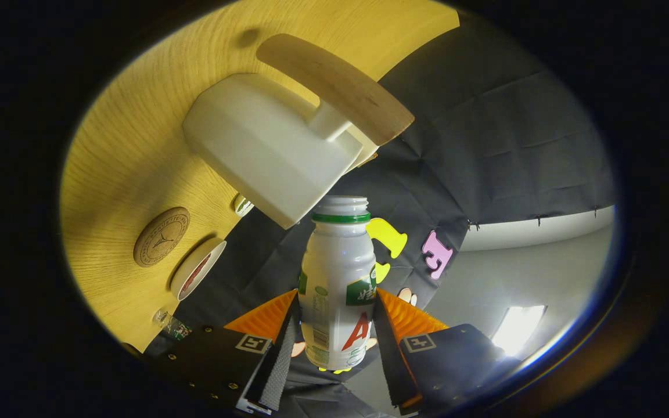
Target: Take the bottle from table, then pour the juice into the cup, finally place the bottle on the coaster
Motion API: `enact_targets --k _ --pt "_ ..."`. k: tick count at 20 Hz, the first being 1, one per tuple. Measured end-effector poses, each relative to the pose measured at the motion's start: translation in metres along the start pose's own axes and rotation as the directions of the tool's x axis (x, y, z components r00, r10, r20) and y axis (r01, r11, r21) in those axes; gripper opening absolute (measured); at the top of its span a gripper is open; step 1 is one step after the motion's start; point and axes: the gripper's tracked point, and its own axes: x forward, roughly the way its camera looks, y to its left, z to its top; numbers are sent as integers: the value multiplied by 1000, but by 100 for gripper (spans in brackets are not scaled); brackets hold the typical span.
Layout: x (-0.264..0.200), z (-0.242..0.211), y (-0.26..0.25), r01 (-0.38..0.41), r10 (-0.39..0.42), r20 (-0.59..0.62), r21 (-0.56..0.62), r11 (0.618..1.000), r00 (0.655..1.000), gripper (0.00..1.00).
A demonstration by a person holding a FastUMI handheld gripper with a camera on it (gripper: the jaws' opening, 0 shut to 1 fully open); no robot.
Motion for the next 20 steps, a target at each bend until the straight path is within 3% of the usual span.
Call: enact_targets --k 13,17,20 --pt "0 0 1 -19 19 -5 26 999 1000 67" --pt "9 -11 -6 -59 65 -41 138 989 997 68" --pt "21 -31 -4 -89 111 -63 279 956 992 68"
